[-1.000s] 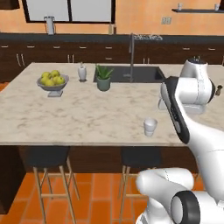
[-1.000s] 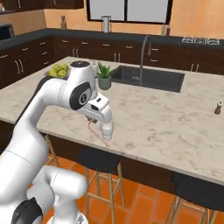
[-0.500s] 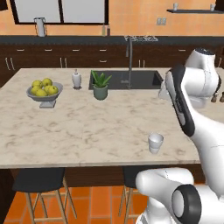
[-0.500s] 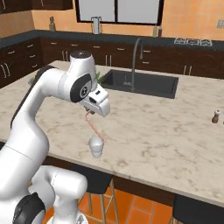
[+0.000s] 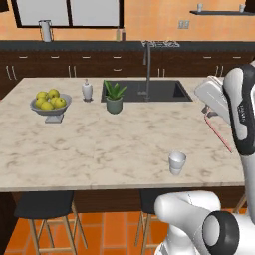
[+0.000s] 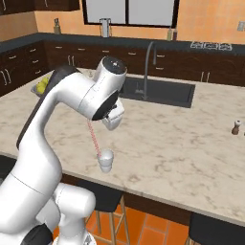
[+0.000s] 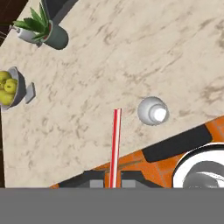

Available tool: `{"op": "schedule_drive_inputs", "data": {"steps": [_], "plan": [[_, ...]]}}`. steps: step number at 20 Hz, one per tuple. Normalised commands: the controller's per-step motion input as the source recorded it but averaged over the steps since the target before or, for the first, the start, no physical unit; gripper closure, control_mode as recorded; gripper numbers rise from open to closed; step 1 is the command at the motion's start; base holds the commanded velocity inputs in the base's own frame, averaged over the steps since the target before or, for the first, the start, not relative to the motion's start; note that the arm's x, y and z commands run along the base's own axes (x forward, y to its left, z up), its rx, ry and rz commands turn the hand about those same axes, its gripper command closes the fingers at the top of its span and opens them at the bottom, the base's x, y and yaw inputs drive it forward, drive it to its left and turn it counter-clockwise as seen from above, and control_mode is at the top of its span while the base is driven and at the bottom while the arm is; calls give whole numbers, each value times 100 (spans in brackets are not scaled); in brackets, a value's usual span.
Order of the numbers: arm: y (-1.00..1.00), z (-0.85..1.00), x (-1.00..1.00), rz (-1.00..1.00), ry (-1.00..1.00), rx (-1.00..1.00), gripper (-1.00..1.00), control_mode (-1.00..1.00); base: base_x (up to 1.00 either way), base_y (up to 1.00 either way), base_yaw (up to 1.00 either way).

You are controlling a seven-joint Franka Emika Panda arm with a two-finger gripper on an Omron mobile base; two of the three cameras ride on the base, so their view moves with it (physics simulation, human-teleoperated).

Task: Take a straw from the drawer in front and place it inside the glass cup on the dining counter.

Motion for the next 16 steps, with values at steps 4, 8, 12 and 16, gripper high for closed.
{"op": "schedule_drive_inputs", "data": {"steps": [4,8,12,16], "plan": [[21,0,11,-10,0,34,100,-100,0,0,0],[0,-9,15,-1,-2,30,100,-100,0,0,0],[0,-16,57,2,-6,20,100,-100,0,0,0],[0,-20,10,6,-9,16,100,-100,0,0,0]]}}
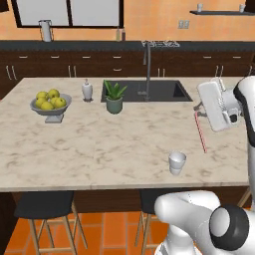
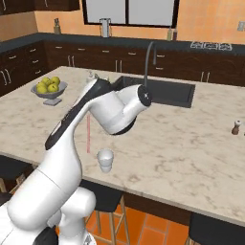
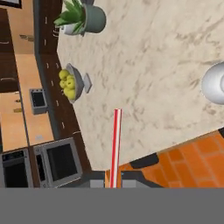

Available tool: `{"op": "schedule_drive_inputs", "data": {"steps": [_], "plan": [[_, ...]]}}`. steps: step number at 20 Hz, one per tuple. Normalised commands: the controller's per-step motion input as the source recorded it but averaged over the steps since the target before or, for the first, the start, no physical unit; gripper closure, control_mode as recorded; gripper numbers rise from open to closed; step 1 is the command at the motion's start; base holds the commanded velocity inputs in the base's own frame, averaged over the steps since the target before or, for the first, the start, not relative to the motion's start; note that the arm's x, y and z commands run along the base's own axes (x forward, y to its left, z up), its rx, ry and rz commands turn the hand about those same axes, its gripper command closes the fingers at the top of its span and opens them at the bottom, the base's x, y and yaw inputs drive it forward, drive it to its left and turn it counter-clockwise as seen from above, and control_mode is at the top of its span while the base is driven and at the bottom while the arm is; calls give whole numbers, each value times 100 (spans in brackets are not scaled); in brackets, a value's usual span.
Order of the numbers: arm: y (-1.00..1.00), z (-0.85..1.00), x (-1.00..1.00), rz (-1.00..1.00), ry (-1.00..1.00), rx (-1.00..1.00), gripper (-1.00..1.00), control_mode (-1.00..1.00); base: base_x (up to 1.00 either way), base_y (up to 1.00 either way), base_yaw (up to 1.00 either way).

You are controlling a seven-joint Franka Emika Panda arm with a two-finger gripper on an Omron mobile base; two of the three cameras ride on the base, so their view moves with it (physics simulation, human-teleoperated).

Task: Take a straw from the drawer in front and place it inside the glass cup on the dining counter.

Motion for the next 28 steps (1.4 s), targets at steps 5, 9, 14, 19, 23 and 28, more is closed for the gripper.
{"op": "schedule_drive_inputs", "data": {"steps": [5,9,14,19,23,28], "plan": [[-2,-27,0,7,-15,12,100,-100,0,0,0],[0,-12,9,7,-21,12,100,-100,0,0,0],[0,-28,28,7,-22,7,100,-100,0,0,0],[-1,-28,45,9,-25,1,100,-100,0,0,0],[-14,-26,9,7,-22,0,100,-100,0,0,0],[-16,-21,10,0,-6,-1,100,-100,0,0,0]]}}
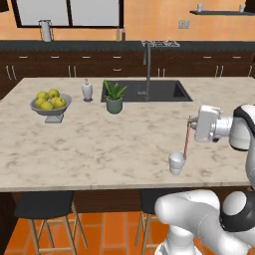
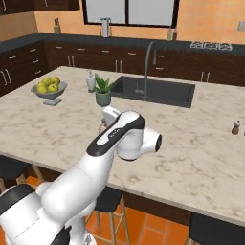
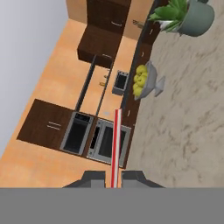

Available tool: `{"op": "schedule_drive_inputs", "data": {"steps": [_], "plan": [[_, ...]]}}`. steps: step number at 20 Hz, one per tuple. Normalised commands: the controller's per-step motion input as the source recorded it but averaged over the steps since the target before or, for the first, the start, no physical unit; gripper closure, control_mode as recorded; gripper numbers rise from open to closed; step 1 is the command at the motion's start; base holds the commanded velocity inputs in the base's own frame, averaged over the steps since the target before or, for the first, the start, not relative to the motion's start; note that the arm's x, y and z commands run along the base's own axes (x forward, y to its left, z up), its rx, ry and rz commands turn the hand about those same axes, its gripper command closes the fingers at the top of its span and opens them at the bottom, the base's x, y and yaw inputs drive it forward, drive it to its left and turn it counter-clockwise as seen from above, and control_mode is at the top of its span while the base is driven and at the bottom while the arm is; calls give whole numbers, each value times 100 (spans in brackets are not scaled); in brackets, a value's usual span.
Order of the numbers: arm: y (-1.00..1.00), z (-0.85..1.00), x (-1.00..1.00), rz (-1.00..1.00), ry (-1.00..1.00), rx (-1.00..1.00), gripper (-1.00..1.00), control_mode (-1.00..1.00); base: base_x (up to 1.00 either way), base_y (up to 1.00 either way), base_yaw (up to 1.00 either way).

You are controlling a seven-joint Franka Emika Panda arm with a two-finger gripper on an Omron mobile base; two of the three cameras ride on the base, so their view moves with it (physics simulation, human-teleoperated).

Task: Take a straw from the drawer in front and place it inside the glass cup on the dining counter.

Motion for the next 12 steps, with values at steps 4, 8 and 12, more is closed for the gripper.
{"op": "schedule_drive_inputs", "data": {"steps": [4,8,12], "plan": [[13,-1,22,0,0,0,100,-100,0,0,0],[17,-10,6,0,0,0,100,-100,0,0,0],[3,-20,5,0,0,-1,100,-100,0,0,0]]}}
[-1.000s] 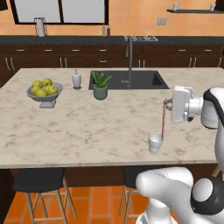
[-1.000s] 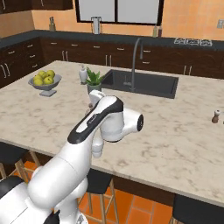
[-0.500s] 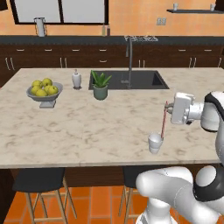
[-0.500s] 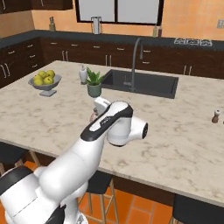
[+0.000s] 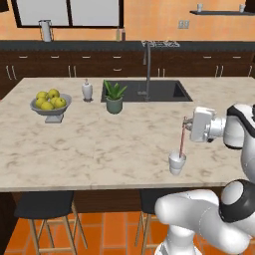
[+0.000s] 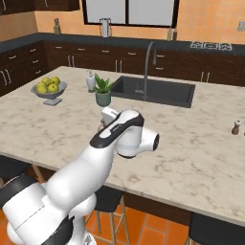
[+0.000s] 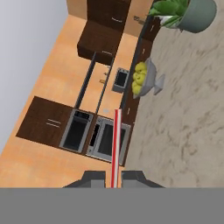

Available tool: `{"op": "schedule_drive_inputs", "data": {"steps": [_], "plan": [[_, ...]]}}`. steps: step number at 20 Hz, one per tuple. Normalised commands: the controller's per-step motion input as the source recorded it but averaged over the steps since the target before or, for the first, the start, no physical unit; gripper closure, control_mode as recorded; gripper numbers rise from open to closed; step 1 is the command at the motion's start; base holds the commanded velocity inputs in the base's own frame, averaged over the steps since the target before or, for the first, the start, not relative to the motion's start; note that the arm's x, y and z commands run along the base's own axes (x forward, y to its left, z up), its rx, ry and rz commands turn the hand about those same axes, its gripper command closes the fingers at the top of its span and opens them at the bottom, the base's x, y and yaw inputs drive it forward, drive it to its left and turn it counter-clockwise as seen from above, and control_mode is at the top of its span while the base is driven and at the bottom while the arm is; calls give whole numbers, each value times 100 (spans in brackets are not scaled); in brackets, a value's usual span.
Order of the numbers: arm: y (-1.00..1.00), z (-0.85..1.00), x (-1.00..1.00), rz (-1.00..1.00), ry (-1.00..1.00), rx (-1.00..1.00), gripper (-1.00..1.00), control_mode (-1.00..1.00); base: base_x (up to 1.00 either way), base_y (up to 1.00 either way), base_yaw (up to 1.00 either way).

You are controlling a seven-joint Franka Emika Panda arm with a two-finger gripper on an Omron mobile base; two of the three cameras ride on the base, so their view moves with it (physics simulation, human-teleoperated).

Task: Take a straw from the drawer in front and place it inside the glass cup on the dining counter.

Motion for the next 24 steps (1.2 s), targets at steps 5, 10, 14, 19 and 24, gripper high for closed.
{"op": "schedule_drive_inputs", "data": {"steps": [5,10,14,19,24], "plan": [[0,-10,29,0,0,0,100,-100,0,0,0],[0,-20,24,0,0,-1,100,-100,0,0,0],[-1,-22,14,0,-1,-2,100,-100,0,0,0],[-4,-28,17,0,0,-1,100,-100,0,0,0],[-4,-28,25,0,0,0,100,-100,0,0,0]]}}
